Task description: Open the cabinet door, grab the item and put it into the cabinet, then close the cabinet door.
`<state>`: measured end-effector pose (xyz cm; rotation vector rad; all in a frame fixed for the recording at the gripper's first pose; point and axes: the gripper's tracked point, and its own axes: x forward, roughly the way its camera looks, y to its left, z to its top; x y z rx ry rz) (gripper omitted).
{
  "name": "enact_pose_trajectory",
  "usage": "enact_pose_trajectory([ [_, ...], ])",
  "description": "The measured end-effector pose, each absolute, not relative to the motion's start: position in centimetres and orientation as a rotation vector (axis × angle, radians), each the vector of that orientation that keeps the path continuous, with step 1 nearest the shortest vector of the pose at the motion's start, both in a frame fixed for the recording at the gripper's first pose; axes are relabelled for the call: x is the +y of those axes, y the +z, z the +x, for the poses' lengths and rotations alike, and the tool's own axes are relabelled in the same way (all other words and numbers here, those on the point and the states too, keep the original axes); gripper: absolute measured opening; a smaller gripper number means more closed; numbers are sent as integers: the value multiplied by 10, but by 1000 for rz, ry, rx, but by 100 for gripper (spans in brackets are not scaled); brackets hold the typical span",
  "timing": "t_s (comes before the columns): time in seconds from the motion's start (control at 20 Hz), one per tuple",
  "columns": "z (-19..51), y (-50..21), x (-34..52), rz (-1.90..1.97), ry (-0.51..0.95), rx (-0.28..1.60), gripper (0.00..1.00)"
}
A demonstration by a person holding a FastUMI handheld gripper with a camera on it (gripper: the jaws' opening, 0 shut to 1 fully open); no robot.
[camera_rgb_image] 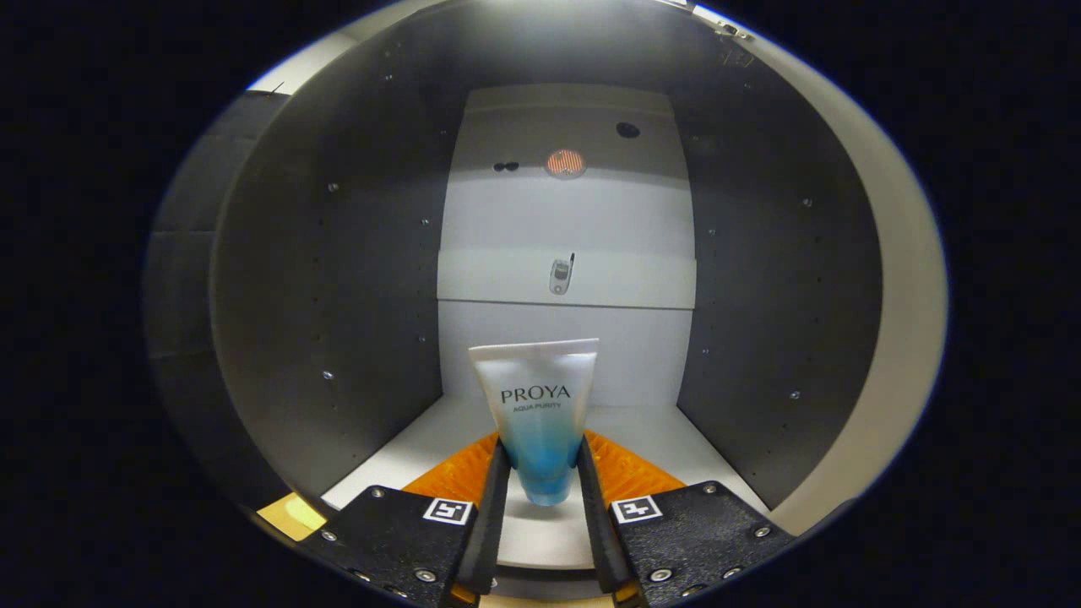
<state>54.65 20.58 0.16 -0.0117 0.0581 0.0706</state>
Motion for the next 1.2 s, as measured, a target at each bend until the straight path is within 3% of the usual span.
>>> enact_pose_trajectory([
  [1.0, 575, -25, 206, 24, 82, 84, 52],
  [1.2, 576, -18, 210, 25, 93, 62, 76],
])
